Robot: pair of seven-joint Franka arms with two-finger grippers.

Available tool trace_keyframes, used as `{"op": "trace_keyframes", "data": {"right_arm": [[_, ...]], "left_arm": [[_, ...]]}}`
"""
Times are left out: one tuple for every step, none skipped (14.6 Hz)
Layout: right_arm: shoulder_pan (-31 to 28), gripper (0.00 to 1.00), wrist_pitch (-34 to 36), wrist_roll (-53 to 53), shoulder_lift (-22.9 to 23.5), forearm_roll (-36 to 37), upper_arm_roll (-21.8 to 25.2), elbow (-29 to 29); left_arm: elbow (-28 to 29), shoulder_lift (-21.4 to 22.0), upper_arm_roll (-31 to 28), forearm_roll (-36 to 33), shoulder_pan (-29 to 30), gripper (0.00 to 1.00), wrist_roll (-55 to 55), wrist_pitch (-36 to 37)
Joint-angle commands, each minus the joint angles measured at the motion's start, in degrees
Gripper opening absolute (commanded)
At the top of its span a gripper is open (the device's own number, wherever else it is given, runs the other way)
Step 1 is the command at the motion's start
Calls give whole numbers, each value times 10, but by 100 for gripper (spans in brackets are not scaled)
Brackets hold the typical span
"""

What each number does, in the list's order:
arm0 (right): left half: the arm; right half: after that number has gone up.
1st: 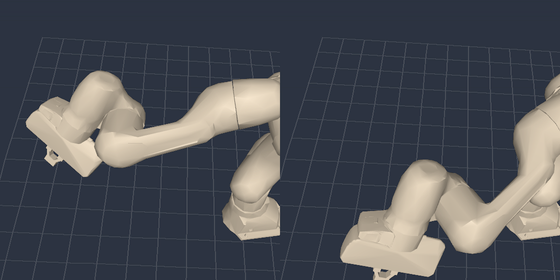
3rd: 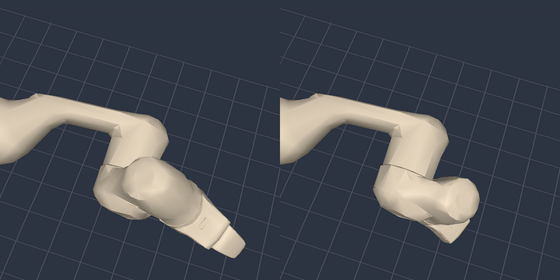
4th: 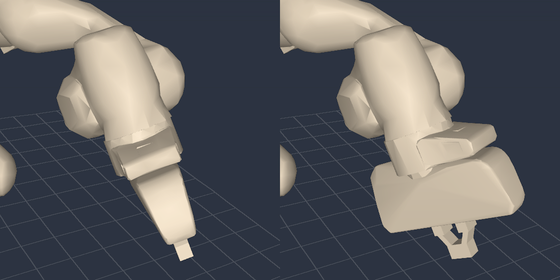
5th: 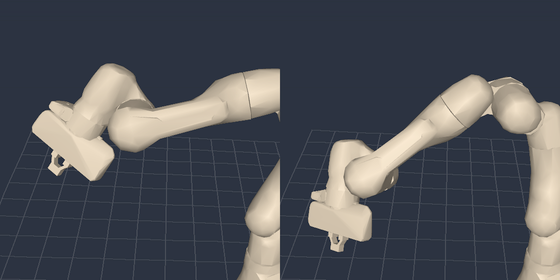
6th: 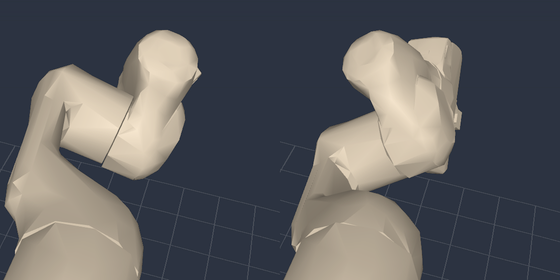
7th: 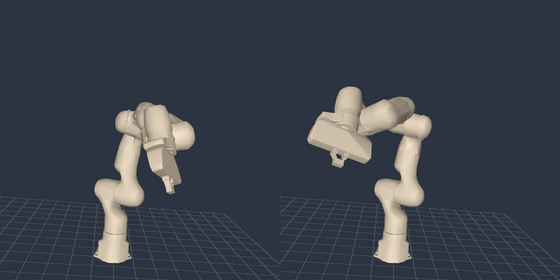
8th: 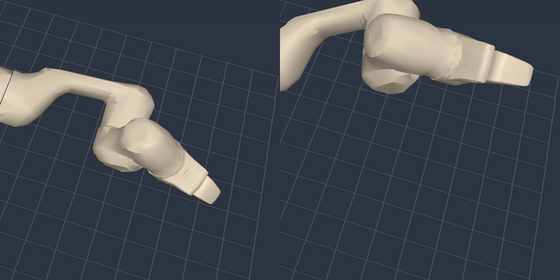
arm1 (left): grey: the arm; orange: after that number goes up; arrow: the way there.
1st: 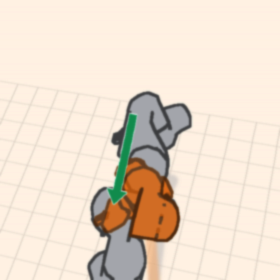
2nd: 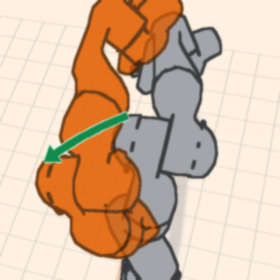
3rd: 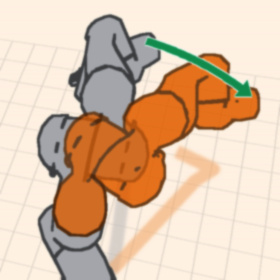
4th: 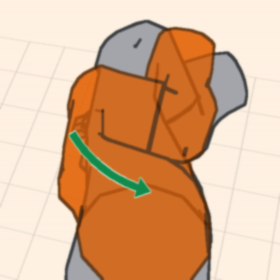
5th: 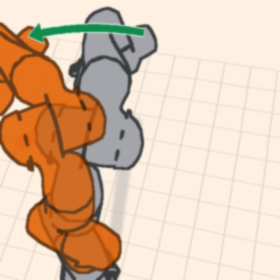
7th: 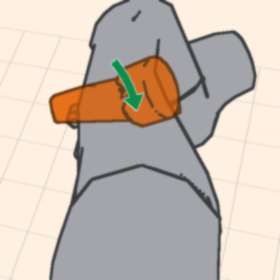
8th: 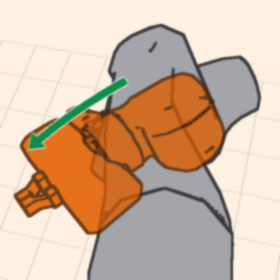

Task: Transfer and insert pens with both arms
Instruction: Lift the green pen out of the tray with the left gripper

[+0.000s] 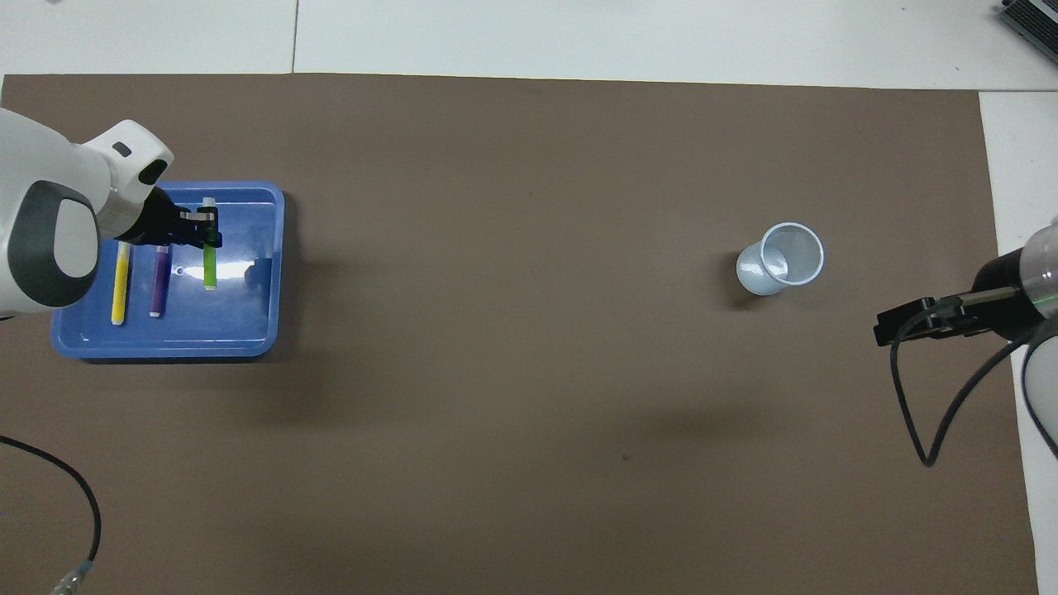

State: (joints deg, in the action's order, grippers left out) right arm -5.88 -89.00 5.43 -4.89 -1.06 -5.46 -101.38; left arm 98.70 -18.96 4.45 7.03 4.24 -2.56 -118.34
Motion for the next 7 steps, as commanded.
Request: {"op": "trace_keyframes", "data": {"right_arm": [[-8,100,-21,15,-20,-3,-3,-25],[-8,100,-21,16,-20,-5,-3,-25],[-8,100,-21,16,-19,-29,-3,-25],[-10,100,-22,17,-18,-54,-2,-25],[-10,100,-26,16,-16,-65,-1,-25],[-9,100,-32,14,-15,-73,-1,-26],[-10,100,-32,13,-13,-90,-1,-26]], "left_arm": [[-21,-4,6,14,-13,0,-84,26],[-21,2,8,25,-17,0,-125,26],[-21,6,11,44,-25,0,-159,28],[-20,15,11,67,-27,0,-191,30],[-21,21,13,88,-27,0,-226,42],[-21,30,20,104,-26,0,-255,48],[-19,38,23,113,-27,0,-283,51]]}}
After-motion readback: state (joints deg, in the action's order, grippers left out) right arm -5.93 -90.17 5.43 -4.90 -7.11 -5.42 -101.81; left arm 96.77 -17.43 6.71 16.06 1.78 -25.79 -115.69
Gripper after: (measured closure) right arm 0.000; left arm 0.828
